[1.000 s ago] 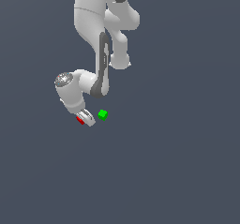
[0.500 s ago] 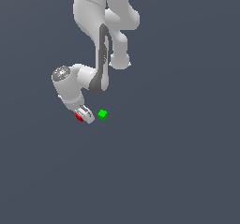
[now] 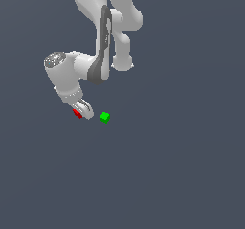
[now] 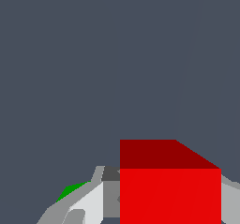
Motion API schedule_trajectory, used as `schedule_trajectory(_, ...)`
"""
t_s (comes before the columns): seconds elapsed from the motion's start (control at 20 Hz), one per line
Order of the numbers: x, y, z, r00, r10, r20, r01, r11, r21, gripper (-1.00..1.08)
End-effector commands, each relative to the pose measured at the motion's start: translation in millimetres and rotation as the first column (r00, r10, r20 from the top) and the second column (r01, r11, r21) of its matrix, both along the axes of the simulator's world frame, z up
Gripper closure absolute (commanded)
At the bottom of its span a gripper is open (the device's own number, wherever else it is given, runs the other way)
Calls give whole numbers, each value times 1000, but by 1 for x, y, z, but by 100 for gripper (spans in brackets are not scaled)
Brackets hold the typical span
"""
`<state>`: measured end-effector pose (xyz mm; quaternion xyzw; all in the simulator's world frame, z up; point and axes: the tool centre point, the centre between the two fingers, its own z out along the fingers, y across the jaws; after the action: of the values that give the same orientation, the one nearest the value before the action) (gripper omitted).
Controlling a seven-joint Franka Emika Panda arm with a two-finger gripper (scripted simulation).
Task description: Stack the red cube on top of the green cube.
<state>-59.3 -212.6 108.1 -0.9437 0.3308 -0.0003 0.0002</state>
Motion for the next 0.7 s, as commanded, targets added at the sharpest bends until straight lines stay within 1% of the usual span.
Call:
schedule_trajectory(0.0,0,0,9,1000,0,-1,0,1000,0,108)
schedule_trajectory(0.35,0,3,9,1000,0,0,0,1000,0,108)
schedule_trajectory(0.5,-3,11,4,1000,0,0,0,1000,0,108)
schedule_trajectory(0.65,-6,27,-3,1000,0,0,0,1000,0,108)
